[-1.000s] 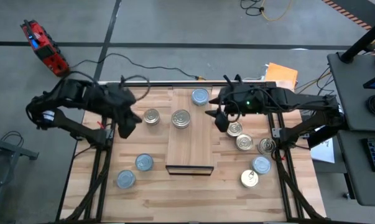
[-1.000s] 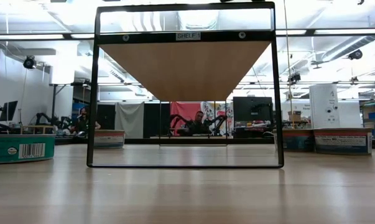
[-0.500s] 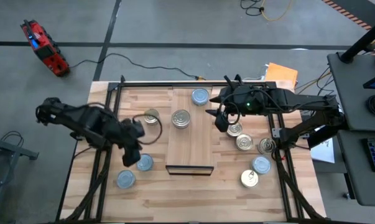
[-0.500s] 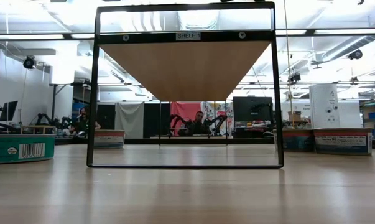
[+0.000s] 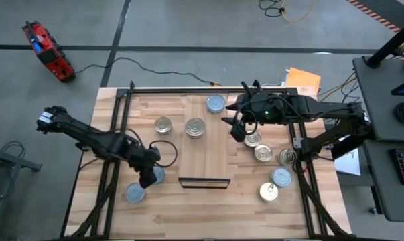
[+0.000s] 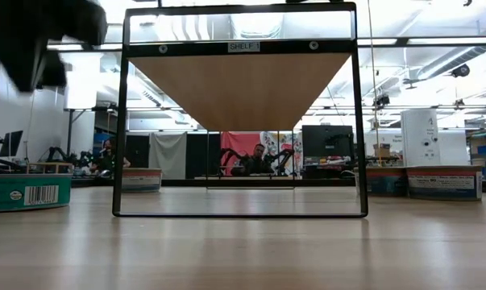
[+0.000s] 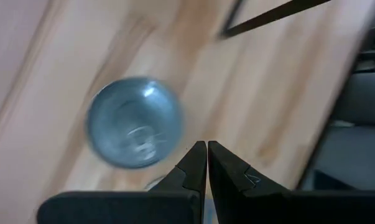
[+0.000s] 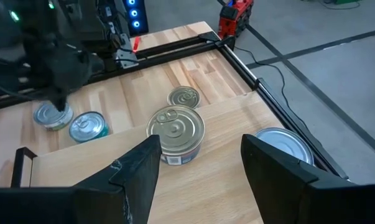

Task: Stack canned seafood by type on shelf
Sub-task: Put the green-blue tuna can on the shelf

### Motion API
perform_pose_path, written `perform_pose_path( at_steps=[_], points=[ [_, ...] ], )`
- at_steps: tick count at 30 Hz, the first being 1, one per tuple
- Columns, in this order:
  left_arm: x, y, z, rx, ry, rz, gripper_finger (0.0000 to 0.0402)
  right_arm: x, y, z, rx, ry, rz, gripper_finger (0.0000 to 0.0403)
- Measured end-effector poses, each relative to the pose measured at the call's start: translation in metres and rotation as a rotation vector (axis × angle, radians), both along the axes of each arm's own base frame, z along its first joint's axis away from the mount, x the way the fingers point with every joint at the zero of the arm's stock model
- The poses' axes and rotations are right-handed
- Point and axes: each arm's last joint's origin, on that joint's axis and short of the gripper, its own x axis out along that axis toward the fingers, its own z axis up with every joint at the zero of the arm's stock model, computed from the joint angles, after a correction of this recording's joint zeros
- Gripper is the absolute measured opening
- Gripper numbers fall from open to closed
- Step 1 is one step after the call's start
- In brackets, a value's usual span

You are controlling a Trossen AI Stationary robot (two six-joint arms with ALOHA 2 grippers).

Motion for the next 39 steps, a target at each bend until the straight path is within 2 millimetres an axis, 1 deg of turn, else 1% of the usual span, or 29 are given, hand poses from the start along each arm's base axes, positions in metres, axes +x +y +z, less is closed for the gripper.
perform_pose_path(
  at_steps=[4, 8, 14, 19, 24, 31, 34, 39],
  points=[
    [-0.006, 0.003, -0.027, 0.023, 0.079, 0.03, 0.0, 0.0, 0.0, -0.001, 0.001, 0.002, -0.001, 0.0211],
    [-0.01, 0.004, -0.048, 0.044, 0.124, 0.023, 0.0, 0.001, 0.0, -0.003, 0.003, 0.008, -0.003, 0.021],
    [-0.008, 0.004, -0.063, 0.042, 0.08, -0.003, 0.0, 0.002, 0.0, -0.011, 0.016, 0.028, -0.012, 0.0211],
    [-0.008, 0.004, -0.068, 0.055, 0.068, 0.0, 0.0, 0.003, 0.0, -0.024, 0.042, 0.059, -0.03, 0.0205],
    [-0.008, 0.001, -0.066, 0.056, 0.051, -0.028, 0.0, 0.004, 0.0, -0.032, 0.056, 0.073, -0.041, 0.0204],
    [-0.009, -0.005, -0.069, 0.055, 0.025, -0.059, 0.0, 0.004, 0.0, -0.032, 0.052, 0.076, -0.048, 0.0203],
    [-0.009, -0.005, -0.069, 0.045, 0.032, -0.029, 0.0, 0.004, -0.001, -0.032, 0.043, 0.075, -0.06, 0.0201],
    [-0.006, -0.005, -0.071, 0.078, 0.012, -0.006, 0.0, 0.004, -0.001, -0.032, 0.043, 0.075, -0.061, 0.02]
  ],
)
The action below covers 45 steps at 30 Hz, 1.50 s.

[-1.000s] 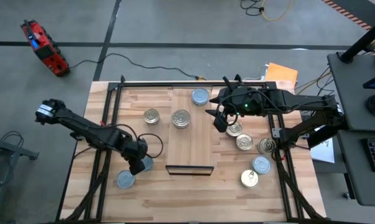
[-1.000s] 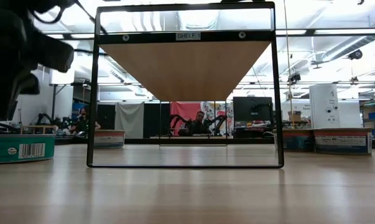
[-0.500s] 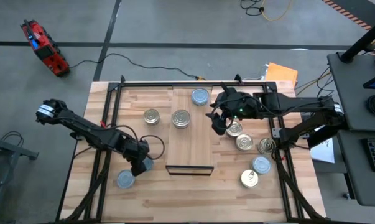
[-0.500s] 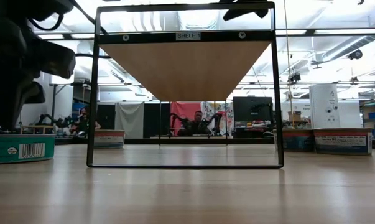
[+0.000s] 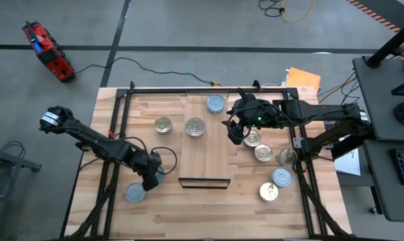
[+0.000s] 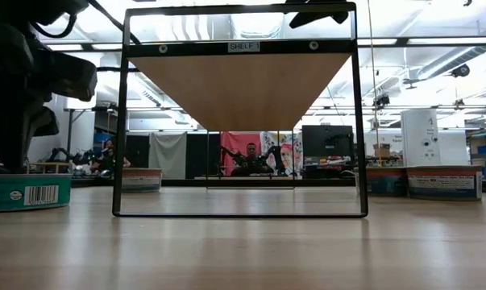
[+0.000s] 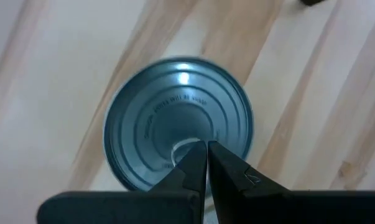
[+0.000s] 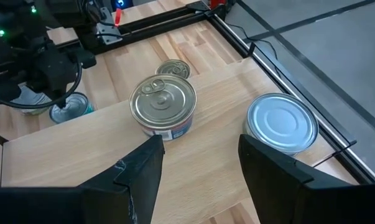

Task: Stack canned seafood by type on shelf
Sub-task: Put the green-blue tuna can on the shelf

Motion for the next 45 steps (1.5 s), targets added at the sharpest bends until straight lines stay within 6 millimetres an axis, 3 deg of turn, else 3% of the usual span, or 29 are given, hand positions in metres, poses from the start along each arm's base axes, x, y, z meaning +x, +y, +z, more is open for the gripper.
perform_pose_path(
  at_steps=[12, 24, 38, 45],
  points=[
    [0.02, -0.014, -0.01, -0.005, 0.016, 0.009, 0.0, 0.0, 0.0, 0.0, 0.0, 0.0, 0.0, 0.0196],
    [0.018, -0.052, -0.008, -0.018, -0.004, -0.146, 0.0, 0.0, 0.0, 0.0, -0.006, 0.003, 0.004, 0.0193],
    [0.029, -0.064, 0.011, -0.062, -0.066, -0.148, 0.0, -0.001, 0.0, 0.0, 0.009, -0.001, 0.004, 0.0183],
    [0.035, -0.072, 0.036, -0.104, -0.041, -0.139, 0.0, -0.002, 0.014, 0.0, 0.026, 0.001, 0.042, 0.017]
  ],
)
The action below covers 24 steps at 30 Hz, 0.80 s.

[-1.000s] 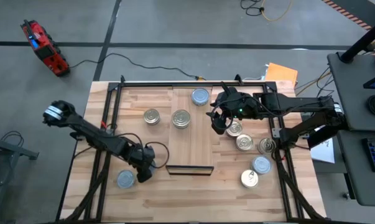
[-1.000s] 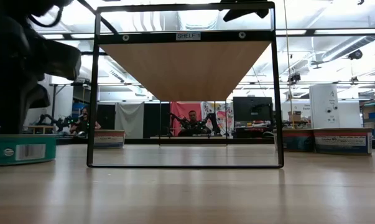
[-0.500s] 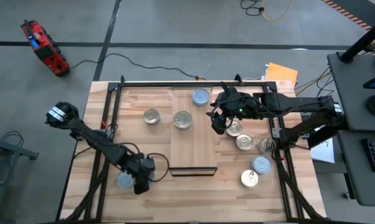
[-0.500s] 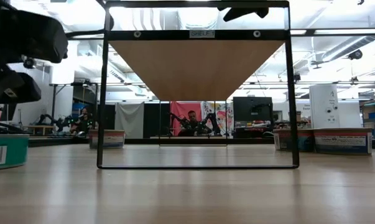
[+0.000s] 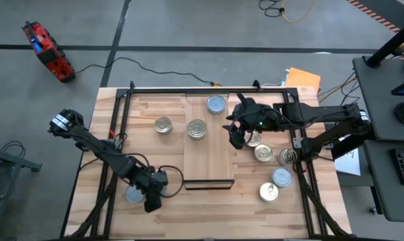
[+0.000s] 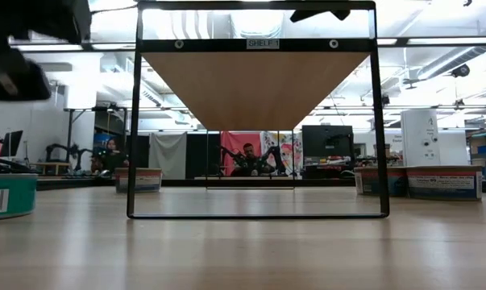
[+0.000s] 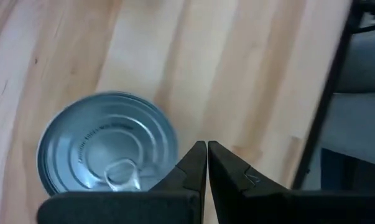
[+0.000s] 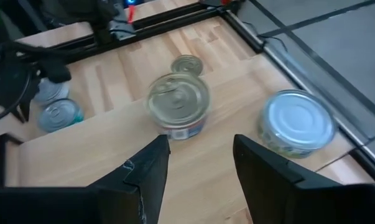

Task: Stack canned seafood by type on shelf
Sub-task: Put the green-blue tuna can on the shelf

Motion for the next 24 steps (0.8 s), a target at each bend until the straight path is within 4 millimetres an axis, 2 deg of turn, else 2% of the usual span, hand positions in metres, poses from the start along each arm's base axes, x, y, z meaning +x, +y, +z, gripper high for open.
perform_pose_path(
  at_steps=[4, 10, 17, 24],
  points=[
    [0.001, -0.004, 0.023, 0.016, 0.022, -0.021, 0.0, -0.001, 0.013, 0.0, 0.019, -0.006, 0.035, 0.0159],
    [-0.002, -0.005, 0.056, 0.001, -0.098, -0.133, 0.0, -0.003, 0.036, 0.0, 0.136, -0.039, 0.028, 0.0134],
    [-0.026, 0.014, 0.061, 0.008, -0.171, -0.22, 0.0, -0.007, 0.073, 0.002, 0.343, -0.113, 0.011, 0.0095],
    [-0.052, 0.032, 0.056, 0.013, -0.211, -0.306, 0.0, 0.017, 0.147, -0.001, 0.622, -0.322, 0.136, 0.0051]
  ],
)
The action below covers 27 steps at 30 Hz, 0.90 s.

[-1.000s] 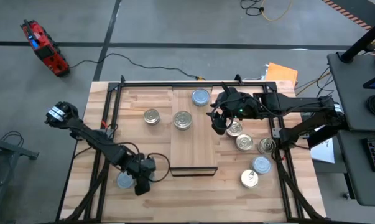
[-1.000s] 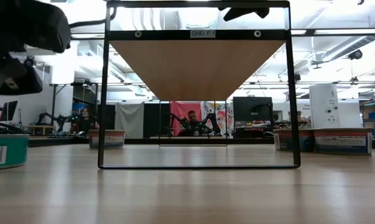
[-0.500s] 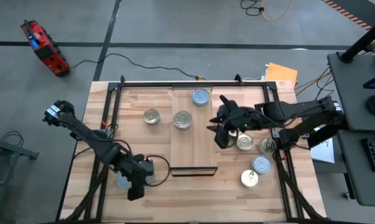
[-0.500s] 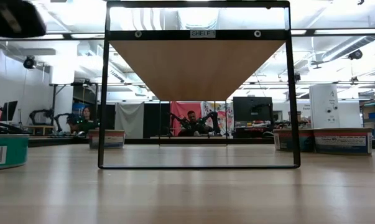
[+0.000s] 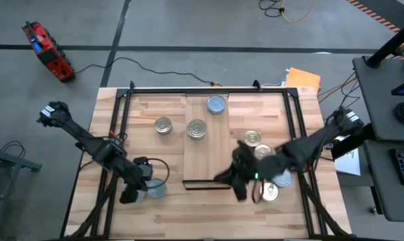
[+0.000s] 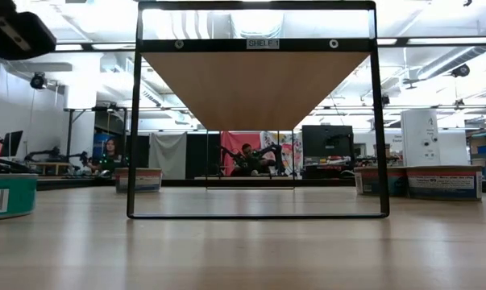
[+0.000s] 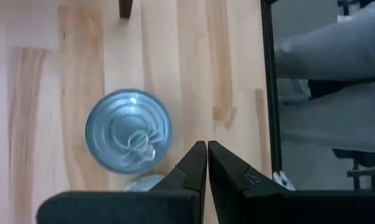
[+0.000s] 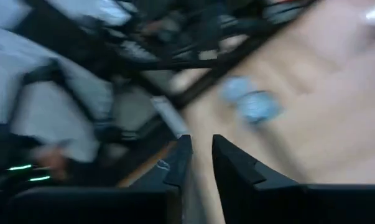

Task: Stack canned seafood by type on shelf
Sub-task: Put the green-blue tuna can on the shelf

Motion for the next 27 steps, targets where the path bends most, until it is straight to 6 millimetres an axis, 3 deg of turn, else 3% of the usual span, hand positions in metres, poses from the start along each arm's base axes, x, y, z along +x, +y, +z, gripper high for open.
perform_pose_path(
  at_steps=[7, 12, 17, 23, 27],
  points=[
    [-0.022, 0.01, 0.006, -0.012, -0.082, -0.117, 0.0, 0.024, 0.054, -0.006, 0.146, -0.004, 0.013, 0.0022],
    [-0.026, 0.019, 0.001, 0.151, -0.2, -0.121, 0.0, 0.037, 0.085, -0.005, 0.215, 0.028, 0.022, 0.001],
    [-0.026, 0.021, -0.014, 0.249, -0.212, -0.176, 0.0, 0.04, 0.095, -0.012, 0.229, 0.207, -0.056, 0.0012],
    [-0.024, 0.013, -0.029, 0.013, -0.136, -0.217, 0.0, 0.056, 0.111, -0.029, 0.273, 0.358, -0.051, 0.0012],
    [-0.024, 0.013, -0.036, 0.008, -0.17, -0.219, 0.0, 0.063, 0.116, -0.037, 0.214, 0.393, -0.041, 0.0012]
  ],
)
